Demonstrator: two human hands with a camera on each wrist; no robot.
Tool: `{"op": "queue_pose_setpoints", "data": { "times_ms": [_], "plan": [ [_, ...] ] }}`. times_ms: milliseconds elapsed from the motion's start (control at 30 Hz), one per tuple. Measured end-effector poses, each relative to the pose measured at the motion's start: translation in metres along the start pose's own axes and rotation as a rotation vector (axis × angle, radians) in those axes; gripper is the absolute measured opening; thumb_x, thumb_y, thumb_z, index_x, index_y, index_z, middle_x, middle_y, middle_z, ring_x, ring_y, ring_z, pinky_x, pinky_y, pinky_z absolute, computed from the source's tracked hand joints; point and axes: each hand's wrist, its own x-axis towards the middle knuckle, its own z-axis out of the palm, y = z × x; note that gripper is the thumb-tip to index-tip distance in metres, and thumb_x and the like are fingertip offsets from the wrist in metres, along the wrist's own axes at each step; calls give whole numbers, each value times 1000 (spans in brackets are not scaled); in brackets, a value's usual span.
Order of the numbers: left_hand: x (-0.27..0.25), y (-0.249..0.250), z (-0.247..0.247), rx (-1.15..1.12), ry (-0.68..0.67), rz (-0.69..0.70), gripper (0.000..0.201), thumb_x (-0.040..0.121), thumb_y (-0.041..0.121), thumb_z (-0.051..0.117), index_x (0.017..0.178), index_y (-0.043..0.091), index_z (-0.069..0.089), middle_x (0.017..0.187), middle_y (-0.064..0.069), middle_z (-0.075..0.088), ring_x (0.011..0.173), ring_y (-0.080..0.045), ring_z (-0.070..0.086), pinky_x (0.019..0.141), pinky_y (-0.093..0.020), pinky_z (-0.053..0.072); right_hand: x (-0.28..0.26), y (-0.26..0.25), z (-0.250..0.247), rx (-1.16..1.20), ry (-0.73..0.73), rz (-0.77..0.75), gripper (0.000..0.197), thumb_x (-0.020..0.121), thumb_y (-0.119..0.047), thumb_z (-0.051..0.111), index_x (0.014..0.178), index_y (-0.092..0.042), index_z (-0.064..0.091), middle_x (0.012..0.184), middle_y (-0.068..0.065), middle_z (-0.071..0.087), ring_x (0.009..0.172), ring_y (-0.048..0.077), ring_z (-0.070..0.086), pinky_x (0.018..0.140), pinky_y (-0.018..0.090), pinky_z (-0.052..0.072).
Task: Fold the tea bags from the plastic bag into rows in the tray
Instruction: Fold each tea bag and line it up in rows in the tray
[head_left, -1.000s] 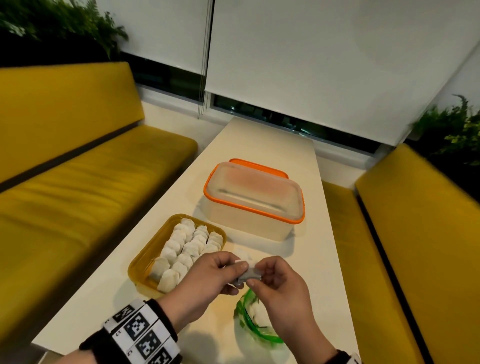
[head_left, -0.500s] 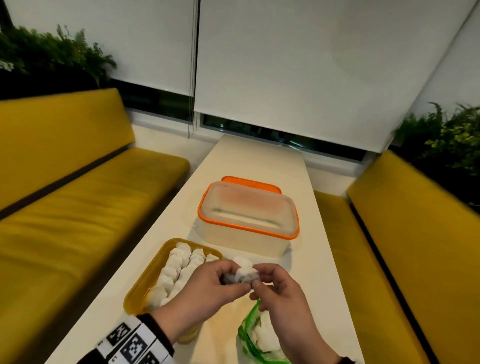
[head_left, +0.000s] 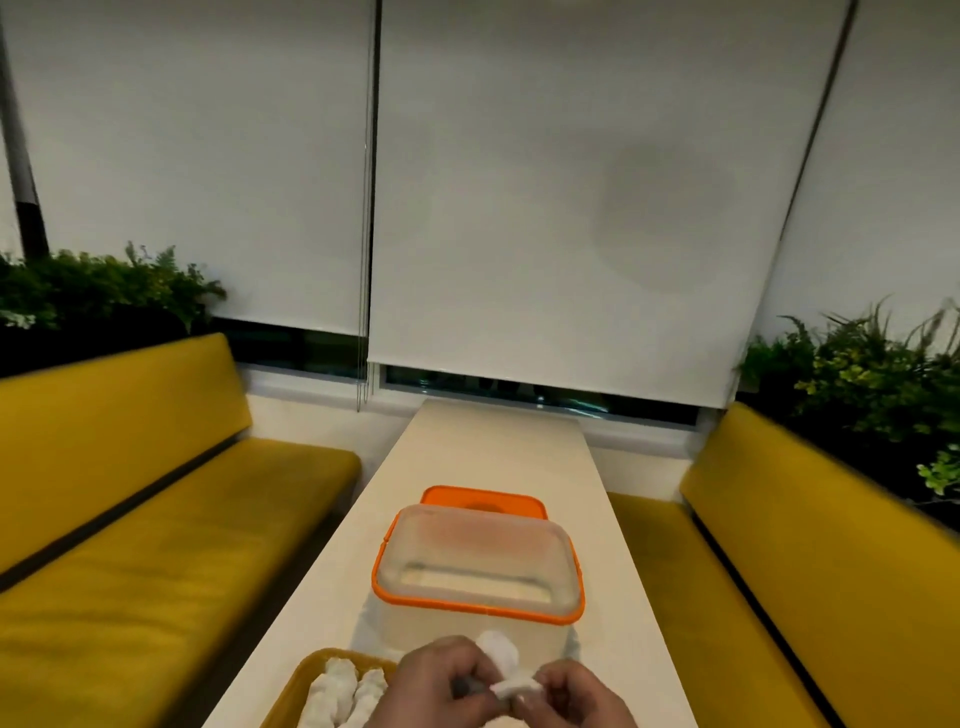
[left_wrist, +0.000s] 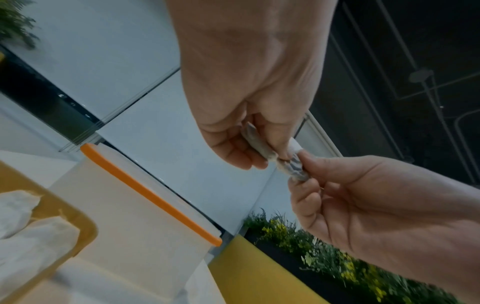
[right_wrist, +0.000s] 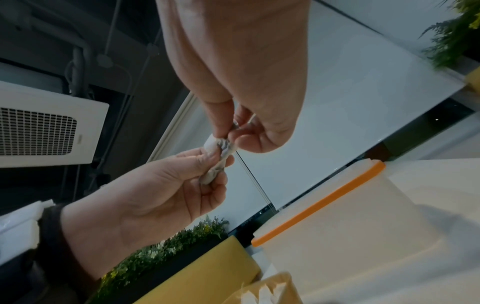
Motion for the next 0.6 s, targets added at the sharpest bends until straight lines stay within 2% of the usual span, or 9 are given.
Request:
{"op": "queue_pose_setpoints", "data": {
  "times_ms": [33, 67, 100, 133, 233, 367, 467, 533, 600],
  "plan": [
    [2, 2, -1, -39, 30, 1, 20, 71, 19, 77, 60, 32, 66, 63, 12, 62, 61, 4, 55, 62, -13, 43, 8, -11, 2, -18, 7, 48, 17, 68, 1, 72, 62, -3, 56, 51, 10, 57, 48, 17, 52, 51, 23, 40],
    [8, 2, 0, -54, 82, 4, 23, 72, 14, 75, 60, 32, 67, 61, 10, 63, 59, 2, 54, 60, -15, 44, 15, -16, 0, -58, 62, 107, 22, 67, -8, 83, 70, -2, 62, 58, 15, 65, 47, 13, 49, 49, 21, 41],
    [11, 4, 1, -60, 124, -1, 24, 74, 10, 72, 62, 30, 68, 59, 9, 64, 57, 1, 54, 60, -18, 45, 19, -11, -6, -78, 78, 118, 9, 76, 1, 73, 74, -2, 65, 63, 15, 69, 46, 11, 48, 48, 20, 41],
    [12, 8, -1, -108, 174, -10, 24, 76, 7, 69, 65, 27, 68, 57, 7, 63, 57, -2, 55, 60, -21, 45, 17, -18, -10, -76, 86, 84, 9, 79, 4, 68, 76, -4, 68, 66, 13, 71, 47, 10, 48, 48, 19, 41],
    [11, 15, 2, -250, 247, -39, 15, 81, 12, 67, 67, 17, 66, 56, 3, 60, 56, -10, 55, 60, -27, 46, 16, -36, -3, -138, 79, 38, 21, 81, 2, 66, 78, -17, 74, 63, 0, 70, 50, 2, 50, 50, 18, 42],
    [2, 34, 11, -597, 141, -144, 38, 94, 38, 52, 79, 9, 72, 61, -2, 57, 58, -14, 53, 58, -26, 47, 17, -44, -6, -192, 95, 1, 24, 86, -1, 62, 84, -23, 71, 62, -6, 66, 51, 0, 50, 53, 18, 44],
    [-2, 37, 14, -427, 171, -22, 24, 84, 38, 65, 71, 19, 73, 62, 3, 62, 63, -11, 57, 62, -26, 48, 13, -45, -5, -186, 73, 28, 13, 85, -5, 65, 83, -17, 69, 65, -2, 66, 55, 5, 49, 57, 22, 42],
    [-4, 35, 13, -282, 223, 51, 18, 80, 24, 71, 62, 23, 69, 60, 7, 62, 62, -8, 56, 61, -21, 45, 9, -46, -1, -151, 44, 57, 3, 82, -12, 70, 82, -14, 67, 67, -2, 66, 59, 7, 50, 58, 21, 40],
    [-5, 32, 11, -188, 258, 89, 31, 81, 13, 68, 56, 31, 68, 58, 12, 60, 59, -1, 54, 57, -13, 41, 9, -42, 1, -190, 45, 64, 20, 73, -33, 73, 82, -17, 66, 80, 2, 69, 69, 15, 57, 65, 23, 42]
  ]
}}
